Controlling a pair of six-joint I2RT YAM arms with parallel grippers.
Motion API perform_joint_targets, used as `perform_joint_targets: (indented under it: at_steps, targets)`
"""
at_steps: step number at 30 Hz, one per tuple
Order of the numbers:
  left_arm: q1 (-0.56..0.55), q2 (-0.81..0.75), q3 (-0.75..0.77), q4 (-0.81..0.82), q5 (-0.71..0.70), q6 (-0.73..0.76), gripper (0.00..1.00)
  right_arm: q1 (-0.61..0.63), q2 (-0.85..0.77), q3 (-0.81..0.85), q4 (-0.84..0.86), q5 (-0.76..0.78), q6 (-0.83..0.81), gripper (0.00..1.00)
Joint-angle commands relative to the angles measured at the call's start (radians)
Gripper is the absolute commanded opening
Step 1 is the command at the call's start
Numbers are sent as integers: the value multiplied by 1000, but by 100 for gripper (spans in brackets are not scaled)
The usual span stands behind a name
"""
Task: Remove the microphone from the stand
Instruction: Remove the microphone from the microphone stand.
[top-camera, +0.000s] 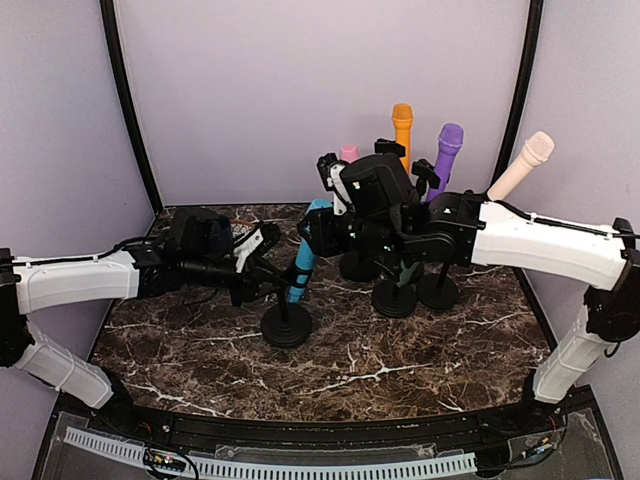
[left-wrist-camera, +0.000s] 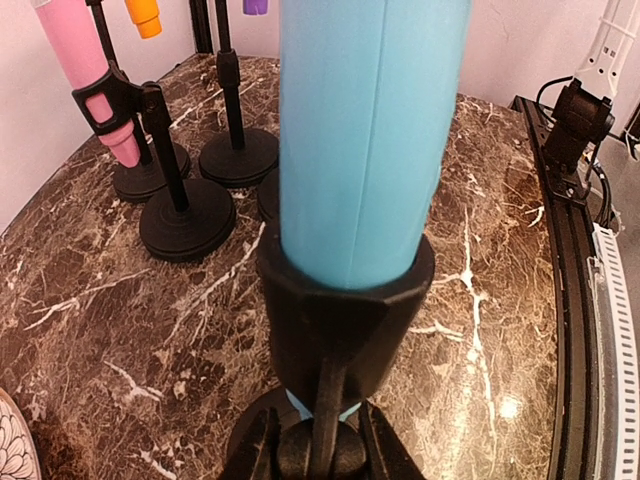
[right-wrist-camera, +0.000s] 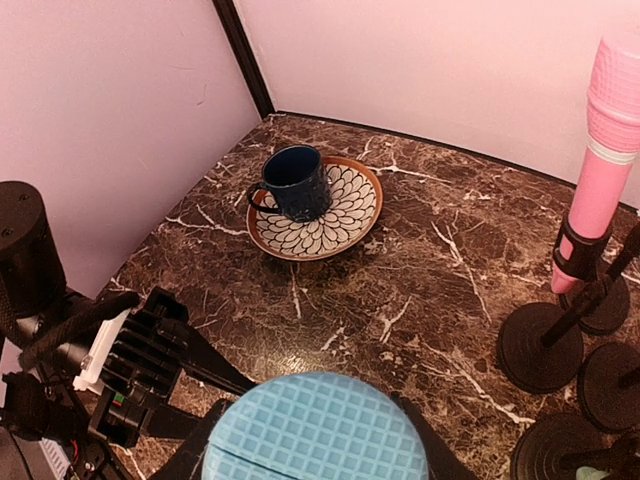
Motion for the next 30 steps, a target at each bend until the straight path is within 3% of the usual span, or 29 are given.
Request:
perform_joint_targets:
  at_steps: [1, 11, 17, 25, 30]
  targets:
    - [5, -24, 2, -40, -61, -8, 0, -15, 0, 135, -49, 236, 119, 39]
    - [1, -21, 6, -41, -76, -11, 0, -22, -13, 132, -23, 209, 99, 40]
    - [-1, -22, 7, -40, -78, -11, 0, -32, -66, 57, 100, 86, 28, 41]
    - [-2, -22, 8, -41, -72, -10, 0, -95, -121, -33, 226, -187, 15, 41]
    - [-2, -20, 11, -44, -71, -9, 0, -104, -125, -40, 241, -252, -10, 41]
